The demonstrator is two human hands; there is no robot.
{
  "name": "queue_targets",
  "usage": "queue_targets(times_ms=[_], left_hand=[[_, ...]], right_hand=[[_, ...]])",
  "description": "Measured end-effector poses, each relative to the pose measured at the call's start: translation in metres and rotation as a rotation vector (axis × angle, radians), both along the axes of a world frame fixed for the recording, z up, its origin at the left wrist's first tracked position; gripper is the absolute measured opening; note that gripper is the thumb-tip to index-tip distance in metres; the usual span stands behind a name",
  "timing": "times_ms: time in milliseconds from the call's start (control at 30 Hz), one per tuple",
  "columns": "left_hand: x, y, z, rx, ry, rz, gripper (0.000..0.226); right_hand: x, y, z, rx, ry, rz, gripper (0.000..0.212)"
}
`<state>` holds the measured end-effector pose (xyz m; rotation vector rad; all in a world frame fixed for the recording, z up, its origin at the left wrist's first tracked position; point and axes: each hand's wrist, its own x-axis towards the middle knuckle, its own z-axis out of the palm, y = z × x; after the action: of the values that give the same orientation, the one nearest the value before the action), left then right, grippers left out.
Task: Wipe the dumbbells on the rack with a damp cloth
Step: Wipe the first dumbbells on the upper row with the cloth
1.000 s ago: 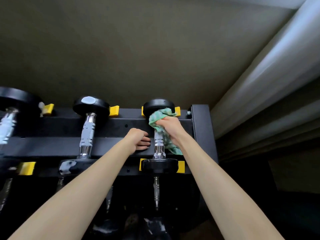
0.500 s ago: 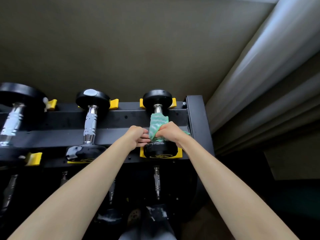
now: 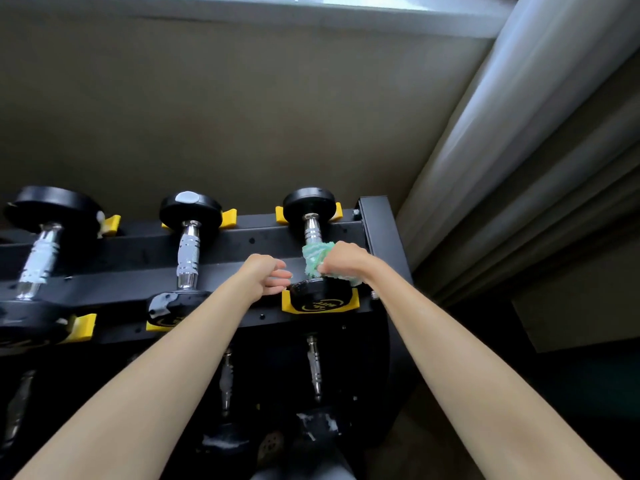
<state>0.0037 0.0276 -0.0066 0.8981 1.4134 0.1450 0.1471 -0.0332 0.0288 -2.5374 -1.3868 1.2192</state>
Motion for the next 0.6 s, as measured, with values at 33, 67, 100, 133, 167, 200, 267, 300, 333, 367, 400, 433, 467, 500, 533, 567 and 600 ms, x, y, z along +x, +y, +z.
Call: queue_targets(times_ms=[33,67,100,133,167,200,267,300,333,367,400,433,467,500,533,567,600], left_hand=[[0.002,-0.001,0.002,0.000,-0.001,-0.003,0.026],[0.004,0.000,0.004,-0.001,-0.002,-0.006,0.027],[0.006,0.000,0.007,-0.002,-0.006,-0.009,0.028],[0.007,0.001,0.009,0.000,-0.011,-0.015,0.029],[0.008,0.001,0.011,0.005,-0.014,-0.020,0.029],[0.008,0.002,0.015,0.010,-0.015,-0.026,0.030],[0.007,0.006,0.019,0.014,-0.023,-0.031,0.031],[0.006,0.009,0.022,0.017,-0.024,-0.032,0.032],[0.005,0.010,0.024,0.019,-0.020,-0.030,0.033],[0.004,0.012,0.026,0.021,-0.021,-0.030,0.034],[0.003,0.013,0.027,0.020,-0.026,-0.030,0.035],[0.001,0.015,0.028,0.017,-0.033,-0.028,0.035],[0.000,0.017,0.028,0.009,-0.040,-0.026,0.035],[-0.001,0.018,0.027,0.001,-0.052,-0.025,0.034],[-0.001,0.019,0.027,-0.004,-0.071,-0.020,0.033],[-0.001,0.020,0.028,-0.002,-0.098,-0.008,0.031],[-0.001,0.019,0.029,0.009,-0.127,0.000,0.028]], right_hand=[[0.002,-0.002,0.004,0.003,0.008,-0.013,0.015],[0.002,-0.002,0.003,0.001,0.019,-0.023,0.020],[0.000,-0.002,0.002,-0.003,0.020,-0.027,0.027],[-0.001,-0.002,0.001,-0.005,0.015,-0.039,0.031],[-0.003,-0.003,0.003,0.006,0.011,-0.049,0.032],[-0.003,-0.004,0.004,0.015,0.021,-0.077,0.031],[-0.002,-0.005,0.005,0.044,0.086,-0.166,0.029],[-0.003,-0.006,0.006,0.059,0.116,-0.200,0.028],[-0.003,-0.007,0.006,0.072,0.136,-0.221,0.027],[-0.005,-0.008,0.007,0.090,0.141,-0.232,0.023],[-0.007,-0.010,0.007,0.110,0.171,-0.257,0.016],[-0.010,-0.011,0.008,0.141,0.240,-0.304,0.014],[-0.011,-0.012,0.007,0.168,0.376,-0.388,0.023],[-0.012,-0.014,0.008,0.180,0.571,-0.487,0.029],[-0.012,-0.017,0.008,0.190,0.790,-0.573,0.032],[-0.013,-0.020,0.008,0.206,0.985,-0.640,0.034],[-0.012,-0.023,0.007,0.229,1.136,-0.690,0.035]])
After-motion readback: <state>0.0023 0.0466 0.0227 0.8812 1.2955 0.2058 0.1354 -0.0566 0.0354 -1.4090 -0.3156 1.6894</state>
